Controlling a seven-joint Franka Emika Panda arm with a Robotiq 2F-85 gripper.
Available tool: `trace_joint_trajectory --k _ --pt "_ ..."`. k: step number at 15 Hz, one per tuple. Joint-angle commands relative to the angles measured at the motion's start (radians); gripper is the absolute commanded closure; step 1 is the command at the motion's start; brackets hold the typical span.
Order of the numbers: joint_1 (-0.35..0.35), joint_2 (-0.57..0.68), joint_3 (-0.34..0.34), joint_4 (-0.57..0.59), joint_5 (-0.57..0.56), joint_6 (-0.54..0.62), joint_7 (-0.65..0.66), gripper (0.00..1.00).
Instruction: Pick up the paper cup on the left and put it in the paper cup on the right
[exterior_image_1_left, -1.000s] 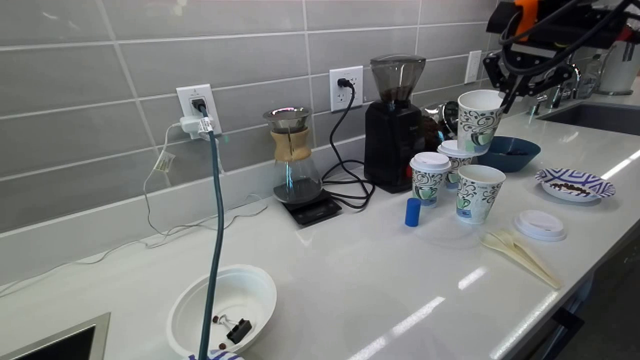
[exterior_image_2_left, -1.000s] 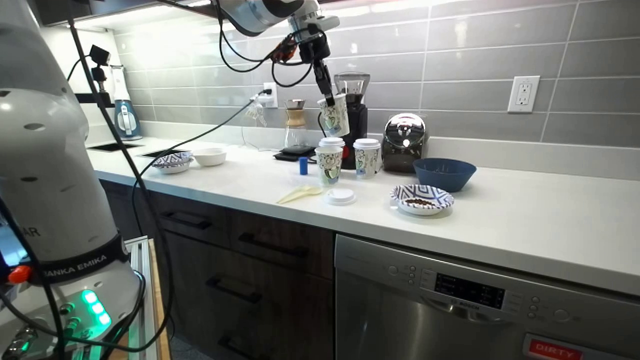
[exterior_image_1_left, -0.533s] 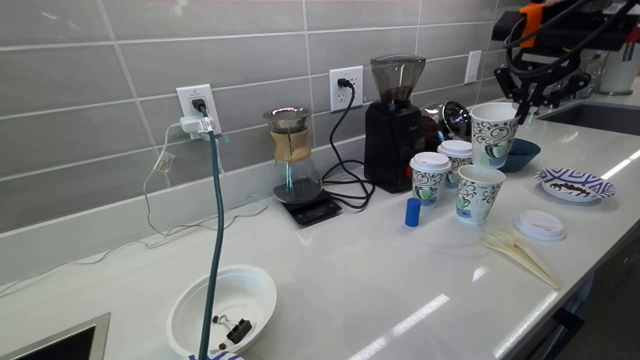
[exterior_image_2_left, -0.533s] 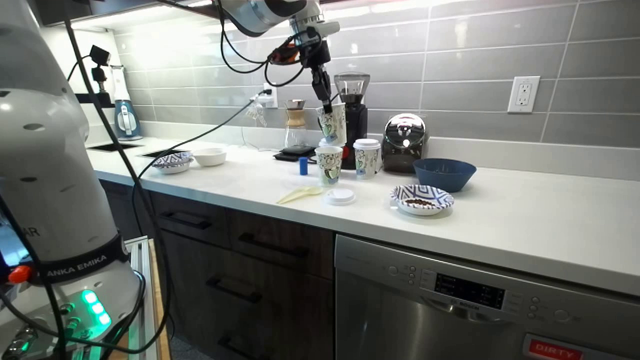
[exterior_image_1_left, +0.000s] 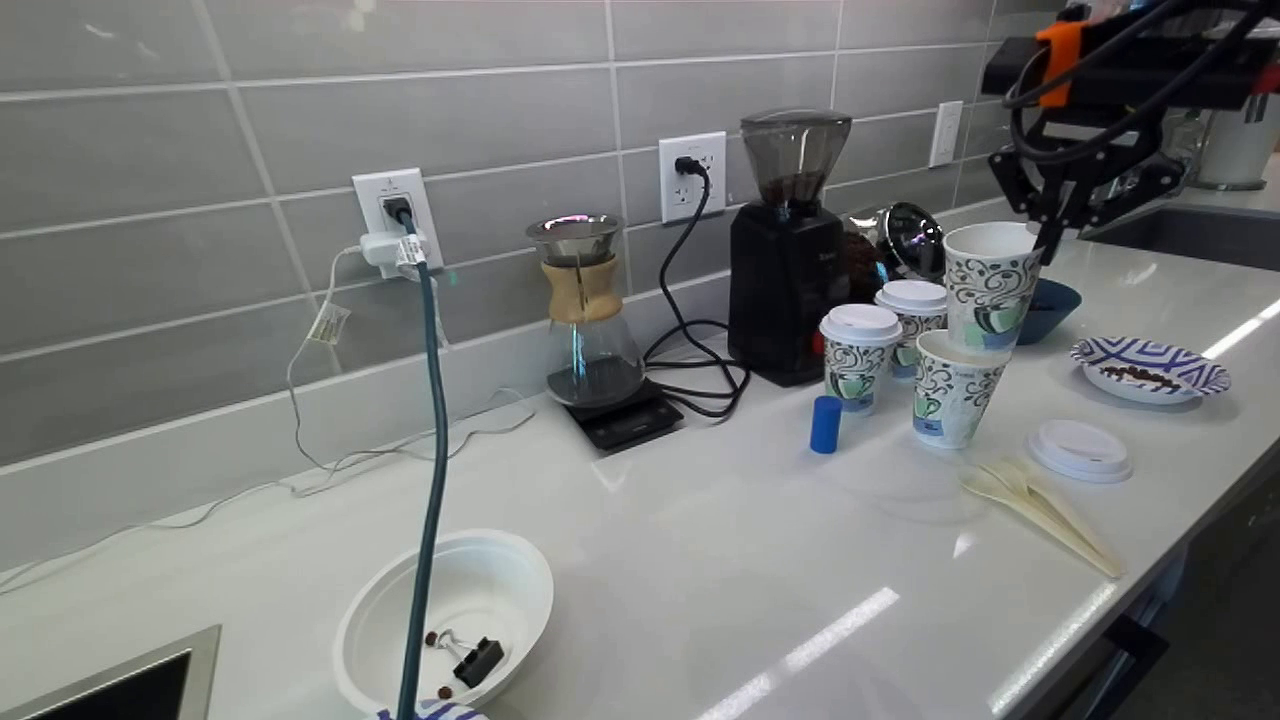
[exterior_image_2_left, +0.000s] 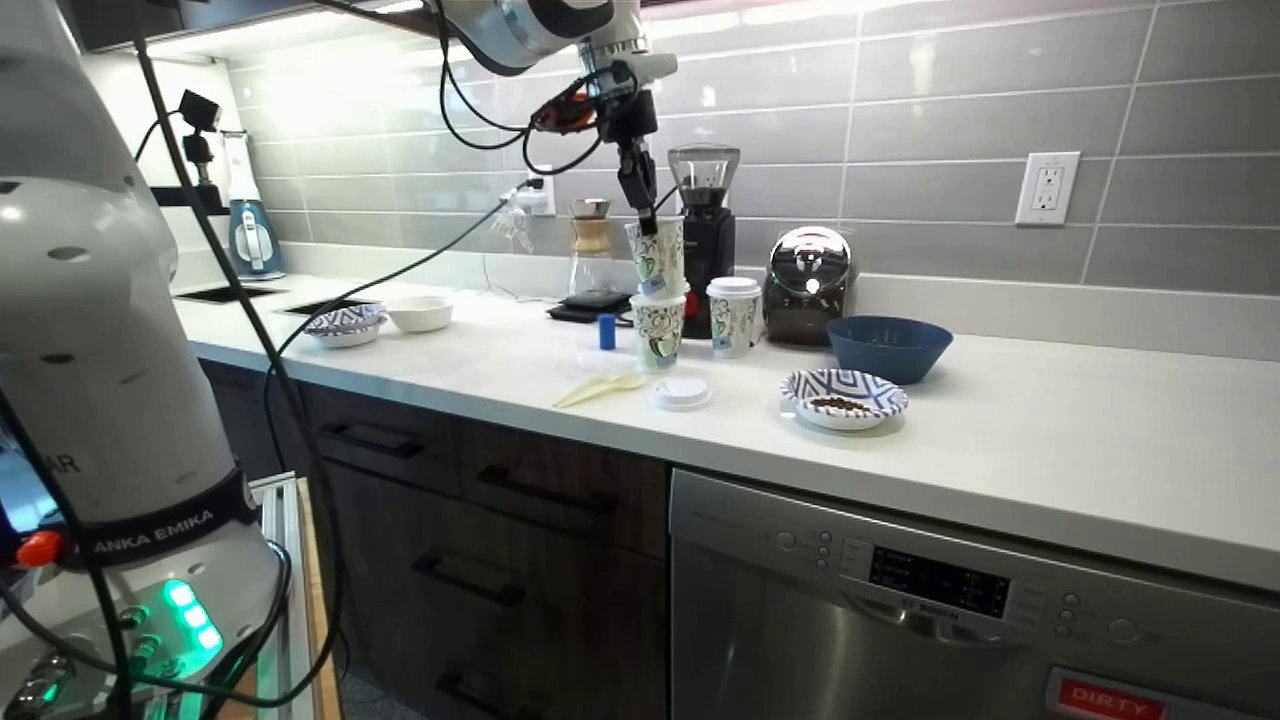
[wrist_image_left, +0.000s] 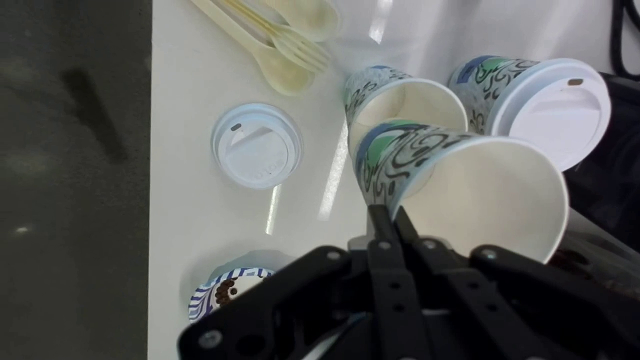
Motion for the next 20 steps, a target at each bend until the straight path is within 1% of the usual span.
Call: trace_joint_trajectory --k 1,8,11,12,13,14,15,18,20 --pt "0.014 0.003 -0.008 -0.002 0.042 -0.006 -0.002 0.99" --pt "0.019 0.036 -0.012 -0.014 0.095 0.023 -0.009 0.99" --pt "0.015 0.052 -0.019 -0.025 0.086 0.063 -0.009 0.99" --pt "0.016 0.058 -0.023 -0.027 0.103 0.075 -0.024 0.99" --pt "0.015 0.061 -0.026 -0.032 0.108 0.09 -0.027 0.72" --pt "0.016 0.061 -0.029 -0.037 0.117 0.103 -0.034 0.71" --pt "0.016 0.057 -0.031 -0.042 0.122 0.115 -0.037 0.65" --pt "0.021 0.026 -0.032 -0.048 0.123 0.124 -0.06 0.45" --pt "0.037 -0.017 -0.027 -0.064 0.207 0.094 -0.193 0.31"
